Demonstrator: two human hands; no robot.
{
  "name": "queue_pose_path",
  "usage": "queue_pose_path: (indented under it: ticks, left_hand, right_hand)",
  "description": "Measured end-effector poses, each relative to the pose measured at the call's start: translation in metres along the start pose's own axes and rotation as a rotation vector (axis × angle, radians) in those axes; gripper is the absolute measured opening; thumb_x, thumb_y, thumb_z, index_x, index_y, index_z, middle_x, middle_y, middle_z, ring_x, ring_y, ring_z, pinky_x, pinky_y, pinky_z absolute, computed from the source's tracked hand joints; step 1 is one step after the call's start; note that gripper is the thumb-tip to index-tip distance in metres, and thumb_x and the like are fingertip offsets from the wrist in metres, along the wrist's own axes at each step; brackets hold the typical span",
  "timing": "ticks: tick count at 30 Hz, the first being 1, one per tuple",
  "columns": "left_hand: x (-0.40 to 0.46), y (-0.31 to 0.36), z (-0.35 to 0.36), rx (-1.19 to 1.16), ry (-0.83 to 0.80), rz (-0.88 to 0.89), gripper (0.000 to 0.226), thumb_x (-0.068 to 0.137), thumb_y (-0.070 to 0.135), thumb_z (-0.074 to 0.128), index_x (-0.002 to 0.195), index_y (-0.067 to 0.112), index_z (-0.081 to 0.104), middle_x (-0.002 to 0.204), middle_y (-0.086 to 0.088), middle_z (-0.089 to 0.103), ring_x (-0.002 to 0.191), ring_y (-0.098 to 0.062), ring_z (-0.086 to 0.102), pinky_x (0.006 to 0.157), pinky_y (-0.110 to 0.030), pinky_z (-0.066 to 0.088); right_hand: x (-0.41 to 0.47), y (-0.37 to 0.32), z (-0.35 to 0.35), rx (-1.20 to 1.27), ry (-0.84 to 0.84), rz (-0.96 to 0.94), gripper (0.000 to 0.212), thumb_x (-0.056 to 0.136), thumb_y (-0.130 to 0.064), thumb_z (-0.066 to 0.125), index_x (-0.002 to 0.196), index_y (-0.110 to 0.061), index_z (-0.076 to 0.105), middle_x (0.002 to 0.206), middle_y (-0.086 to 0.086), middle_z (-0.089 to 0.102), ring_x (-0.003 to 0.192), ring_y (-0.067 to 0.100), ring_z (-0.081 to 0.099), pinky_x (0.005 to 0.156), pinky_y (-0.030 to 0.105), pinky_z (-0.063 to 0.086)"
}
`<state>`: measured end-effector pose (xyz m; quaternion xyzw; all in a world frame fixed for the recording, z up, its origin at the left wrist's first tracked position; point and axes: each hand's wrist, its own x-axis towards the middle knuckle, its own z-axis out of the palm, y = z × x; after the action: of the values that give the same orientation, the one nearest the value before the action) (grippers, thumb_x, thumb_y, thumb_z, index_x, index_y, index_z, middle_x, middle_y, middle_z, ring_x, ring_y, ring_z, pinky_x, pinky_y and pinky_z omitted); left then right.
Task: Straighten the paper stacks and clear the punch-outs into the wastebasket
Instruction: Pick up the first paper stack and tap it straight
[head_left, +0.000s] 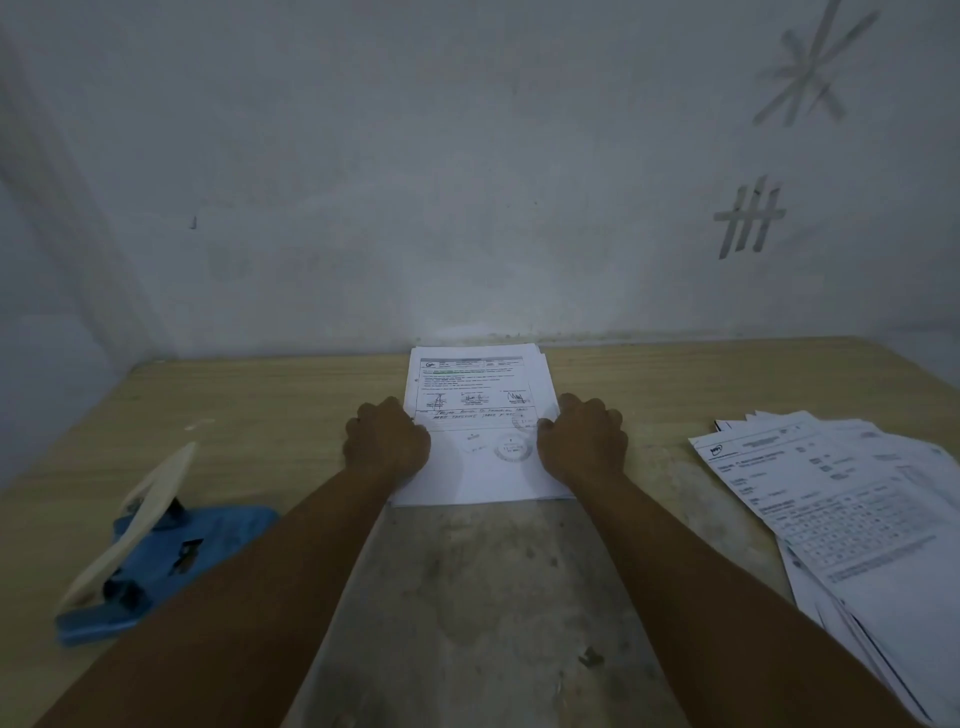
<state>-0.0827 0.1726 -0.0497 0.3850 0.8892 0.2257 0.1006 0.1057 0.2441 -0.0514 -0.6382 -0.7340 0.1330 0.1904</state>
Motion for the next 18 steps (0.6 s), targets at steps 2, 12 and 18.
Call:
queue_pose_path:
  ticks: [2,12,18]
  left_hand:
    - [-0.005,-0.002,-0.002,-0.147,0.06,0.018,0.049,0.089,0.03,0.057,0.134,0.012,0.049,0.133,-0.015,0.052,0.122,-0.035,0.05,0.096,-0.042,0.043]
    - [-0.079,0.015,0.002,-0.576,0.253,0.22,0.019,0.089,0.013,0.06,0.106,0.019,0.067,0.106,0.003,0.069,0.098,-0.013,0.062,0.084,-0.026,0.046]
    - [-0.125,0.044,0.007,-0.649,0.206,0.271,0.017,0.089,0.012,0.06,0.104,0.017,0.068,0.102,0.006,0.067,0.094,-0.009,0.059,0.081,-0.02,0.04]
  right_hand:
    - [-0.005,0.001,-0.004,0.049,0.029,-0.014,0.042,0.096,-0.038,0.05,0.133,-0.019,0.053,0.126,0.011,0.056,0.122,0.032,0.046,0.097,0.042,0.04]
    - [-0.067,0.037,-0.04,0.167,0.191,-0.067,0.021,0.094,-0.03,0.051,0.104,-0.025,0.069,0.103,-0.003,0.071,0.093,0.022,0.064,0.083,0.036,0.049]
    - [-0.098,0.08,-0.072,0.199,0.234,-0.005,0.022,0.096,-0.031,0.05,0.105,-0.022,0.069,0.099,-0.001,0.071,0.087,0.021,0.064,0.078,0.035,0.053]
